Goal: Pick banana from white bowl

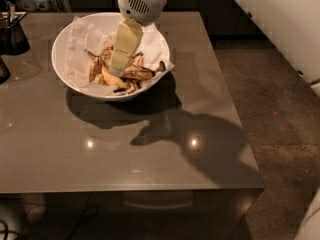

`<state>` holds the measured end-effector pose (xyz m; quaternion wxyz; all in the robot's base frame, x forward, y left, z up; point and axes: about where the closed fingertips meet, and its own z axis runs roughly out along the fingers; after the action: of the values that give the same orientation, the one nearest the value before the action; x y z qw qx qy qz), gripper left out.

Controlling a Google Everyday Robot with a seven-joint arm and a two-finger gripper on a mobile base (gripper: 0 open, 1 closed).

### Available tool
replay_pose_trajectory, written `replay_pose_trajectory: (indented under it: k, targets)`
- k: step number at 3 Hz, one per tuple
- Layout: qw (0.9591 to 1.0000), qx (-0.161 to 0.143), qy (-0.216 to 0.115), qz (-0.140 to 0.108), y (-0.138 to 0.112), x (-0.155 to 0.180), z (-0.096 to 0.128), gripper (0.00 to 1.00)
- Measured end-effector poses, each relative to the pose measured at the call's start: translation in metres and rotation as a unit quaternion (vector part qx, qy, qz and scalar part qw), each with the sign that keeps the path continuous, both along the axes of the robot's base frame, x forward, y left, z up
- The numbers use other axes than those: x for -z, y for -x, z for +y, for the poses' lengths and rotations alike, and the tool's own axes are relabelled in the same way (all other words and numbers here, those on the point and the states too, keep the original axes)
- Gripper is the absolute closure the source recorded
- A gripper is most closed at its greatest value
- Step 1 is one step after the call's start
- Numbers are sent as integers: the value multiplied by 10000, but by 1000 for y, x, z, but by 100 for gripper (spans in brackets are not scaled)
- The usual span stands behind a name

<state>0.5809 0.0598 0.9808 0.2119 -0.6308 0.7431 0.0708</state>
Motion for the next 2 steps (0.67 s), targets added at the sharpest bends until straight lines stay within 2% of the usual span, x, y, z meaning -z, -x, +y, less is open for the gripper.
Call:
replay_pose_trajectory:
  k: [2]
  targets:
    - [9998,-23,-29,179,-6,9,8,4]
